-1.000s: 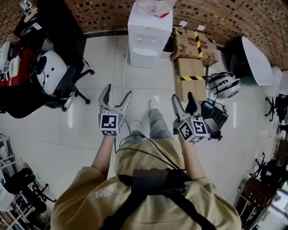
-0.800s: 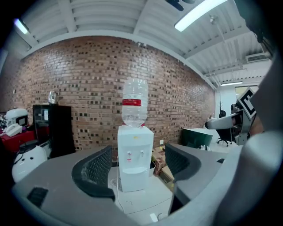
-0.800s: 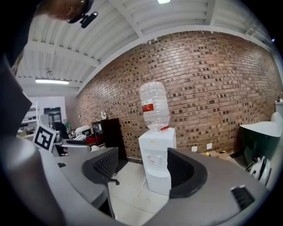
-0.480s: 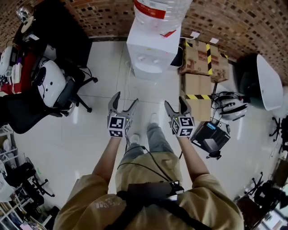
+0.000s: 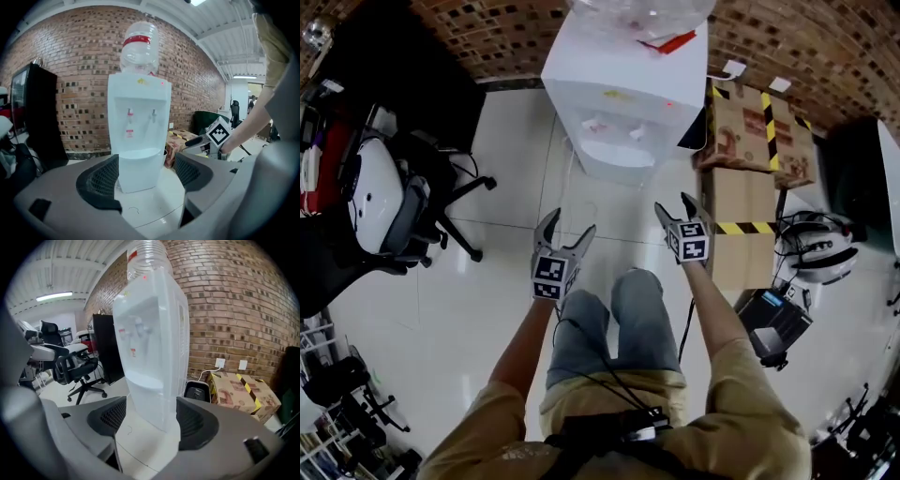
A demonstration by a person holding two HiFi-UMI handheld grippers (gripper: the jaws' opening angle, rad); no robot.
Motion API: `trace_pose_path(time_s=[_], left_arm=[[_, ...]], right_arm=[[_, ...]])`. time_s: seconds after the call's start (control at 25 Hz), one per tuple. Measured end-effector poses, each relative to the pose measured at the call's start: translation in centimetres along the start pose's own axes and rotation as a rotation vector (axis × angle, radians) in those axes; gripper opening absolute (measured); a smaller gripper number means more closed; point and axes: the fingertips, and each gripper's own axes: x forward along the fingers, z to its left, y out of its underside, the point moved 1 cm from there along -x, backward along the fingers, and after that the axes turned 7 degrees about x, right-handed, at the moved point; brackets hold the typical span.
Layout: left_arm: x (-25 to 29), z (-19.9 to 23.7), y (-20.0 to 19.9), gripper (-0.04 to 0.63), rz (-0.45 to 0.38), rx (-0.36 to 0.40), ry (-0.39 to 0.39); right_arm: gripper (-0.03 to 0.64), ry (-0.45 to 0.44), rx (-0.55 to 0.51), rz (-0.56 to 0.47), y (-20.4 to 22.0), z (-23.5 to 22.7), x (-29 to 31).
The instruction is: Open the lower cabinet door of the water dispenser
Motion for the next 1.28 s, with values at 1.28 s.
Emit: trace_pose_path(time_s=[1.28], left_arm=[[6.9,4.9,16.9,0.351,-0.262,0.016,-0.103]], right_arm=[[0.187,-0.090,-0.182,-0.165,7.1,-5.6,17.6]])
